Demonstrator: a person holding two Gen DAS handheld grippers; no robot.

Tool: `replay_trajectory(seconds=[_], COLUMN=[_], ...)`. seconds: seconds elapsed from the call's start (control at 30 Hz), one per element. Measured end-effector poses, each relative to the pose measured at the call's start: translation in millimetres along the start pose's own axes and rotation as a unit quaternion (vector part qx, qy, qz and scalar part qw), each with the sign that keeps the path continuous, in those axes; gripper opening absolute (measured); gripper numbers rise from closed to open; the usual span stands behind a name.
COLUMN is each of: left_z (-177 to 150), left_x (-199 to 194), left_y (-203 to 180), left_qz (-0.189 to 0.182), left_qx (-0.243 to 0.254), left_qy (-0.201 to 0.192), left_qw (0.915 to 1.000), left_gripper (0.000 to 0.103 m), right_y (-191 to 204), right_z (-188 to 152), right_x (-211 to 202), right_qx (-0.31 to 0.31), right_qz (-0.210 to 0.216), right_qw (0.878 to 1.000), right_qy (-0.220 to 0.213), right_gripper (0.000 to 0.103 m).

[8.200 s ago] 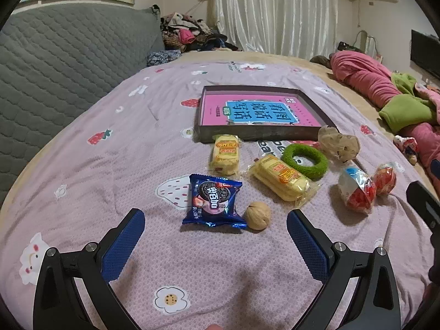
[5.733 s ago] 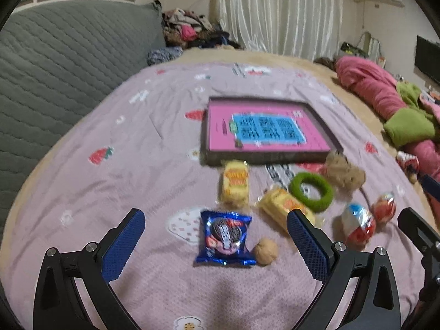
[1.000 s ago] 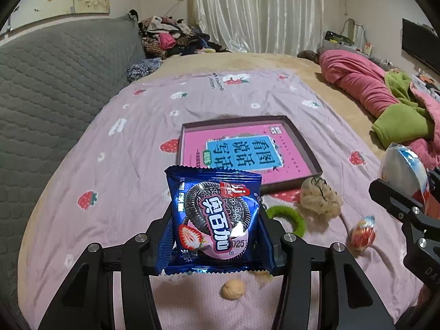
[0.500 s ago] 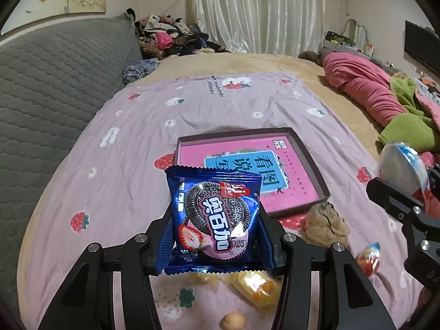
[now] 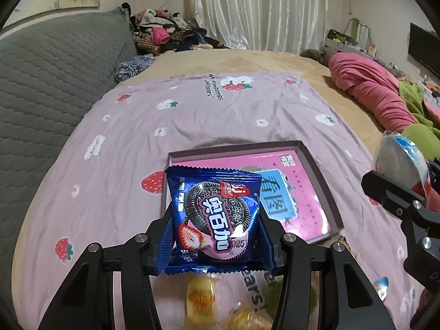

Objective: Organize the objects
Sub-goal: 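Carry the cookie packet with the left tool while the right tool carries the egg to the tray, then open the left tool over the book while the right tool releases the egg there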

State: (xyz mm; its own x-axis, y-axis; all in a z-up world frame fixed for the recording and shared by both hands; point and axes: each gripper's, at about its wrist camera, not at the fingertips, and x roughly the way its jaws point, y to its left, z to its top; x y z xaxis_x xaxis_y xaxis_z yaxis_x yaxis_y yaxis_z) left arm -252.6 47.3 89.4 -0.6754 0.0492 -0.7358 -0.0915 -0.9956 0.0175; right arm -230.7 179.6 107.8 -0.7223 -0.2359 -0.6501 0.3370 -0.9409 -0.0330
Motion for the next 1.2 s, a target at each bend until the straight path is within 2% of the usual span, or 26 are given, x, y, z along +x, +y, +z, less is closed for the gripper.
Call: replay_trajectory(seconds=[0.07, 0.33, 0.57, 0.73, 1.03, 1.2], left_z=[6.2, 21.6, 30.1, 33.6, 38.5, 36.9], left_x=[13.7, 77.9, 139.1, 171.9, 211.2, 219.9], left_y=[1.3, 5.2, 7.4, 15.0, 20.4, 31.0], left_qz=[-0.001, -0.030, -0.005, -0.018, 0.010, 0.018], left_qx=[-0.002, -0.026, -0.021, -0.045, -0.029, -0.044], left_qy=[0.004, 0.034, 0.062, 0.086, 0.092, 0.096], left_qw=[1.0000, 0.9987, 0.9979, 0.9951, 0.9953, 0.9943], left_gripper=[0.053, 0.053, 0.053, 0.053, 0.053, 0.054], right_y=[-2.4, -27.6, -44.0, -41.5, -61.7, -70.9], right_z=[5.1, 15.0, 14.6, 11.7, 5.0, 2.3], right_x=[12.3, 83.8, 152.6, 190.0, 240.7, 257.5], right_qx=[-0.004, 0.048, 0.054, 0.024, 0.066, 0.091], right_qz=[-0.001, 0.066, 0.054, 0.007, 0.017, 0.018], right_qw=[1.000, 0.995, 0.989, 0.988, 0.981, 0.977], right_qy=[0.007, 0.063, 0.127, 0.153, 0.180, 0.193], right_gripper=[0.051, 0.051, 0.051, 0.051, 0.051, 0.051])
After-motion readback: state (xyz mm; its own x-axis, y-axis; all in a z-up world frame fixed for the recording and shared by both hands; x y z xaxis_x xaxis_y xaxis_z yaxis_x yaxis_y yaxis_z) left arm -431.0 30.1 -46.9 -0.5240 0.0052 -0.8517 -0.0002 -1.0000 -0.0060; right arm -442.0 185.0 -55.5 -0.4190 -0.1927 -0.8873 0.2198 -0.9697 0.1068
